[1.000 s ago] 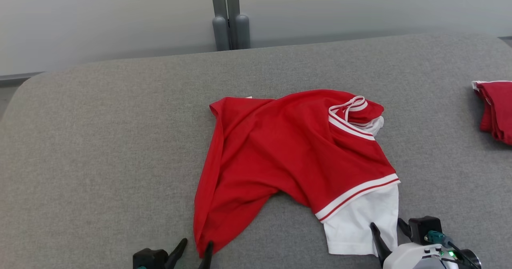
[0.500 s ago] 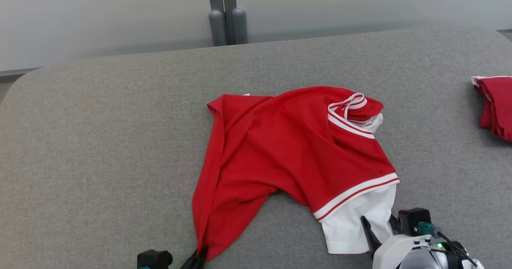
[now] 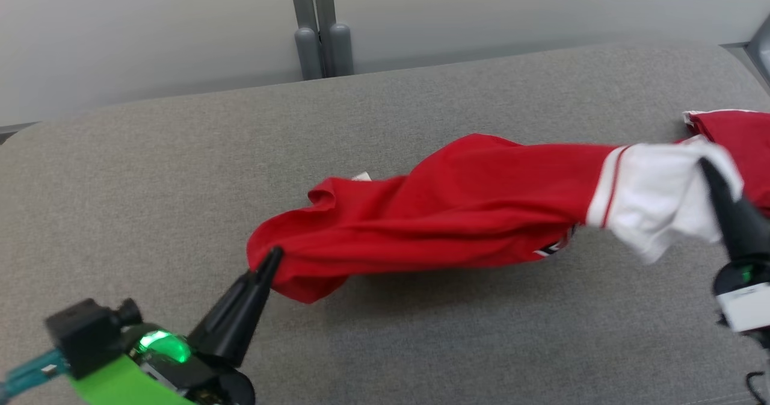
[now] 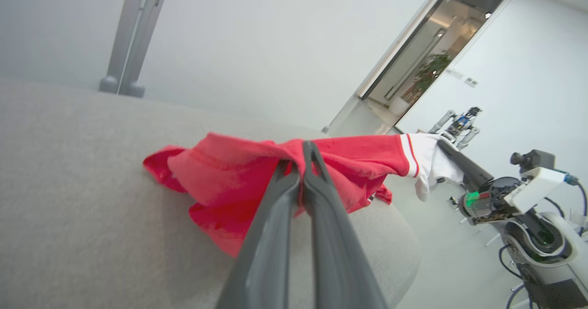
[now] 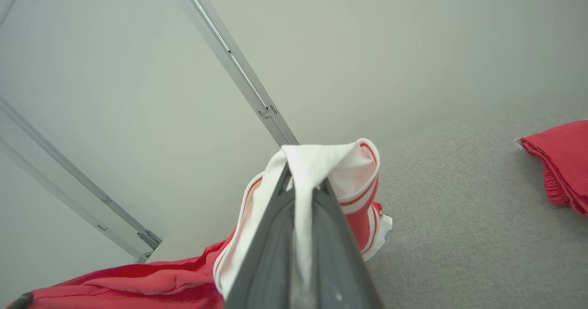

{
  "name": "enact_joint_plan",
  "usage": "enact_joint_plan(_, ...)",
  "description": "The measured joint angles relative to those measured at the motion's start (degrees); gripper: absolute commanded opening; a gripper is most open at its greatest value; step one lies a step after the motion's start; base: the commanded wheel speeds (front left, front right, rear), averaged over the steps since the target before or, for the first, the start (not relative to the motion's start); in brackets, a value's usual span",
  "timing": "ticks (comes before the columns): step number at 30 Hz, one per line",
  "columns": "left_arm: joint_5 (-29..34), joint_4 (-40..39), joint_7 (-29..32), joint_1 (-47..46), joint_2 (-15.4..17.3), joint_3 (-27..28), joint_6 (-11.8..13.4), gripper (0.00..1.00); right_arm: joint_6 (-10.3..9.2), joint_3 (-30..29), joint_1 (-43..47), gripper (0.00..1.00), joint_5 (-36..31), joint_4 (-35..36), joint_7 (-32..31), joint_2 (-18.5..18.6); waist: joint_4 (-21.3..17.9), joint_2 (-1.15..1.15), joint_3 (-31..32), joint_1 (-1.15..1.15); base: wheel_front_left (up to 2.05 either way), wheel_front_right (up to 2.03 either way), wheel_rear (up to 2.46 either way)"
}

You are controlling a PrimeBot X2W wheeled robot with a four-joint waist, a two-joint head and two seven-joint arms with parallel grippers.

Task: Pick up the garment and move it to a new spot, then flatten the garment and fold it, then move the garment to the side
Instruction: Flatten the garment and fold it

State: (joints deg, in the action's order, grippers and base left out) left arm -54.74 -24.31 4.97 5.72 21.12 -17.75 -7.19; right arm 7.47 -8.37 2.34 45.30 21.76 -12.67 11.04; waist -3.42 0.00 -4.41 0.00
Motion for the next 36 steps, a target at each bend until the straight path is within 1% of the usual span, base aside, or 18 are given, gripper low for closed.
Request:
enact_joint_plan(1, -2.01, -3.48, 1.34, -0.13, 0.63, 1.03, 0.51, 0.00, 0.00, -2.43, -0.66, 0.00, 2.36, 3.03, -1.46, -0.32, -0.27, 0.00, -0.20, 0.00, 0.00, 0.00, 0.00)
enact_joint_plan(3, -7.75, -10.37, 4.30, -2.01, 1.24, 4.12, 2.89, 0.00, 0.00, -7.97, -4.41, 0.00, 5.61, 8.37, -5.16, -0.56, -0.82, 0.00, -1.05, 0.00, 0.00, 0.00, 0.00)
enact_joint_plan(5, -12.32, -12.99, 7.37, -6.62, 1.85, 7.31, 5.90, 0.00, 0.00, -12.05, -10.45, 0.00, 8.22, 10.01, -8.83, -0.25, -1.26, 0.00, -2.15, 0.00, 0.00, 0.00, 0.00)
enact_joint_plan(7, -17.51, -13.07, 10.91, -14.52, 2.67, 10.04, 8.95, 0.00, 0.01, -15.12, -18.47, 0.00, 7.77, 8.98, -13.34, 0.37, -1.70, 0.00, -3.74, 0.00, 0.00, 0.00, 0.00)
enact_joint_plan(9, -20.20, -10.53, 14.70, -23.84, 3.86, 11.40, 11.54, 0.00, 0.01, -16.95, -28.42, 0.00, 6.08, 4.82, -17.44, 0.15, -2.09, 0.00, -5.56, 0.00, 0.00, 0.00, 0.00)
enact_joint_plan(11, -22.17, -5.80, 17.42, -34.83, 4.23, 11.91, 13.82, 0.00, 0.01, -18.28, -39.92, 0.00, 1.12, -0.91, -20.95, 0.10, -2.43, 0.00, -7.71, 0.00, 0.00, 0.00, 0.00)
enact_joint_plan(13, -22.85, 1.62, 19.64, -47.82, 3.92, 11.22, 15.81, 0.00, 0.03, -18.30, -53.53, 0.00, -6.32, -7.53, -23.81, -0.11, -2.72, 0.00, -10.43, 0.00, 0.00, 0.00, 0.00)
enact_joint_plan(14, -22.40, 4.86, 20.17, -52.99, 3.79, 10.47, 16.30, 0.00, 0.05, -18.48, -59.02, 0.00, -8.98, -10.42, -24.15, -0.73, -2.81, 0.00, -11.59, 0.00, 0.00, 0.00, 0.00)
enact_joint_plan(16, -18.73, 14.15, 20.02, -65.54, 2.89, 8.27, 16.51, 0.00, 0.08, -18.05, -71.99, 0.00, -16.49, -17.51, -24.06, -2.05, -2.91, 0.00, -14.75, 0.00, 0.00, 0.00, 0.00)
enact_joint_plan(18, -13.81, 22.23, 18.23, -75.35, 2.09, 5.78, 15.51, 0.00, 0.08, -17.81, -82.26, 0.00, -22.23, -23.94, -21.52, -3.74, -2.84, 0.00, -17.82, 0.01, 0.00, 0.00, 0.00)
enact_joint_plan(20, -9.93, 31.04, 13.73, -84.39, -0.34, 4.54, 13.21, 0.00, 0.08, -18.16, -91.03, 0.00, -26.99, -30.62, -16.22, -5.57, -2.52, 0.00, -21.35, 0.01, 0.00, 0.00, 0.00)
enact_joint_plan(22, -6.23, 37.96, 8.89, -90.55, -1.94, 3.53, 10.59, 0.00, 0.08, -18.55, -96.67, 0.00, -29.44, -36.26, -11.60, -6.78, -2.01, 0.00, -24.64, 0.01, 0.00, 0.00, 0.00)
enact_joint_plan(24, -2.68, 44.25, 3.36, -96.08, -2.90, 2.88, 8.15, 0.00, 0.08, -18.14, -101.29, 0.00, -30.81, -41.43, -7.37, -7.67, -1.53, 0.00, -28.04, 0.03, 0.00, 0.00, 0.00)
enact_joint_plan(27, 0.34, 50.74, -2.78, -101.37, -3.63, 2.19, 3.93, 0.00, 0.08, -16.57, -105.63, 0.00, -29.81, -45.63, -2.60, -7.99, -1.10, 0.00, -32.26, 0.02, 0.00, 0.00, 0.00)
enact_joint_plan(29, 1.16, 54.26, -5.24, -102.03, -3.99, 1.02, 1.89, 0.00, 0.07, -13.93, -104.94, 0.00, -27.62, -47.27, -1.22, -7.99, -0.95, 0.00, -34.67, 0.02, 0.00, 0.00, 0.00)
enact_joint_plan(31, 1.52, 57.05, -7.01, -100.61, -4.03, -0.62, 0.55, 0.00, 0.03, -11.43, -100.72, 0.00, -24.53, -47.52, -0.73, -8.12, -0.85, 0.00, -36.73, 0.02, 0.00, 0.00, 0.00)
enact_joint_plan(34, 0.82, 57.85, -10.20, -92.86, -3.24, -4.04, -0.11, 0.00, 0.01, -6.86, -87.91, 0.00, -18.62, -44.54, 0.01, -8.34, -0.76, 0.00, -39.02, 0.02, 0.00, 0.00, 0.00)
enact_joint_plan(36, -1.15, 54.69, -11.39, -86.30, -1.46, -7.65, -0.12, 0.00, 0.00, -5.08, -78.40, 0.00, -15.03, -41.21, -0.10, -8.34, -0.81, 0.00, -39.26, 0.03, 0.00, 0.00, 0.00)
